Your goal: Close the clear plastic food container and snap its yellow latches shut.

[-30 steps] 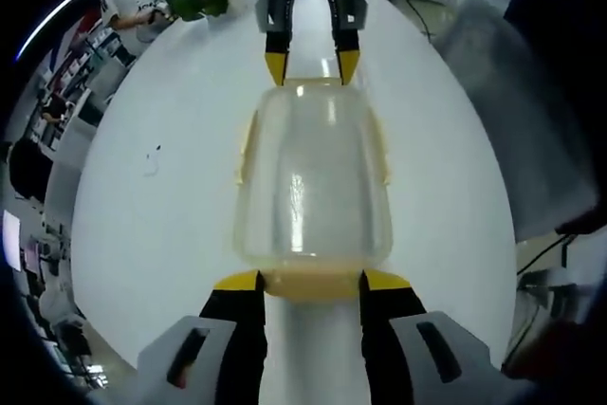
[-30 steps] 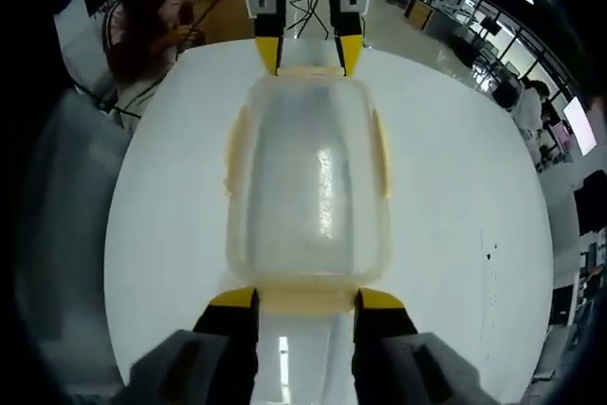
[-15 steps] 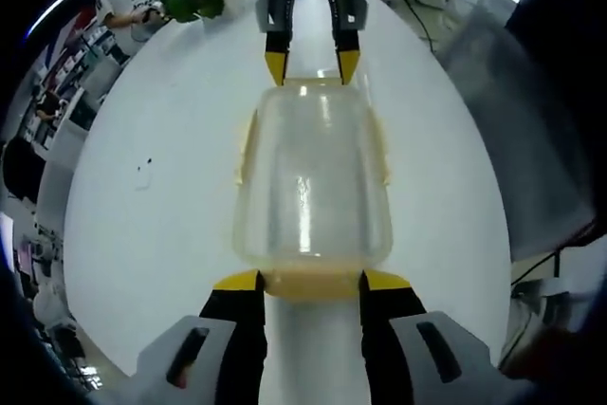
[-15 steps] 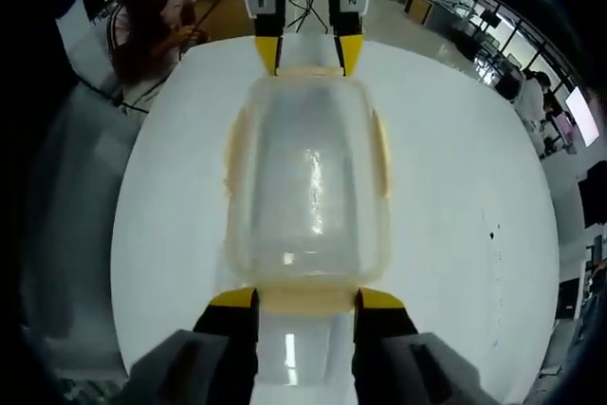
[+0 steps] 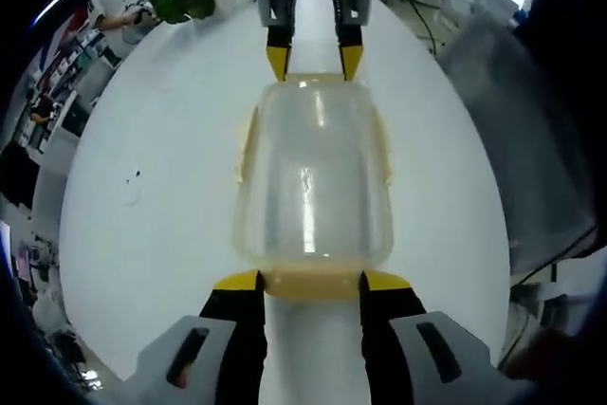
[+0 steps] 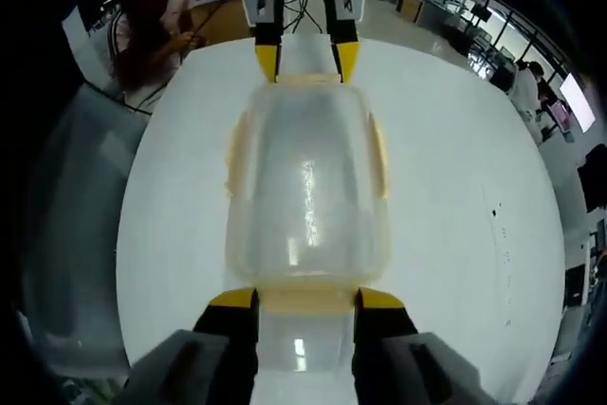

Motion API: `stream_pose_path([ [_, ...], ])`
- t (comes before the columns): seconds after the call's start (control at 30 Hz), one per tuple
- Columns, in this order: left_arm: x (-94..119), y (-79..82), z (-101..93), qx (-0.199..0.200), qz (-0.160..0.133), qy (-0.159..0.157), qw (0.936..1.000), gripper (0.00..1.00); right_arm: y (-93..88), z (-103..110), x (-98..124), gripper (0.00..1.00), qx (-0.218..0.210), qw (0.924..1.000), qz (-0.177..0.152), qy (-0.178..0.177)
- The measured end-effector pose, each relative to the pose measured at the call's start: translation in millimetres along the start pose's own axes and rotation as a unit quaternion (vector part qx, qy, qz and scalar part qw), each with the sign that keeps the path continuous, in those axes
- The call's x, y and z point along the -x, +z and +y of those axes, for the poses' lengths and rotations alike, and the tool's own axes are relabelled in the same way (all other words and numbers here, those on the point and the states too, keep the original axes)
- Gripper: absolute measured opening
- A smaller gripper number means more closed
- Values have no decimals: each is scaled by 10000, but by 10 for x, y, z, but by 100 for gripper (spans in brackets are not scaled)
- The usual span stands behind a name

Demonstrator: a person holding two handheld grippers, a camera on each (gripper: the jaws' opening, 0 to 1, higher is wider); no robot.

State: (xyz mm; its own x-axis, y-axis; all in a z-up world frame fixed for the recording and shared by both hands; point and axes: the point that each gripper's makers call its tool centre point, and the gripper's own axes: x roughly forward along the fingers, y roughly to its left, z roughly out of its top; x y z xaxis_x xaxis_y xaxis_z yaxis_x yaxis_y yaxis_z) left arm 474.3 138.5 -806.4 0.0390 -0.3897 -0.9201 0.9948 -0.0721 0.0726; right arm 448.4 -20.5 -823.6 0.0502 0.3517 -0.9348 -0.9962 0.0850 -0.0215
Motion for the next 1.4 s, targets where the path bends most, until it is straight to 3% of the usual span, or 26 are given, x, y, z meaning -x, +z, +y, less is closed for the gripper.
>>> stream_pose_path([
  [0.5,-52,169,13,-15,-4,15,10000,35,-140,14,112,36,-121,9999,-49,9],
  [1.4,-383,651,23,-59,-327,-174,9993,35,-691,39,274,36,-182,9991,377,-100],
])
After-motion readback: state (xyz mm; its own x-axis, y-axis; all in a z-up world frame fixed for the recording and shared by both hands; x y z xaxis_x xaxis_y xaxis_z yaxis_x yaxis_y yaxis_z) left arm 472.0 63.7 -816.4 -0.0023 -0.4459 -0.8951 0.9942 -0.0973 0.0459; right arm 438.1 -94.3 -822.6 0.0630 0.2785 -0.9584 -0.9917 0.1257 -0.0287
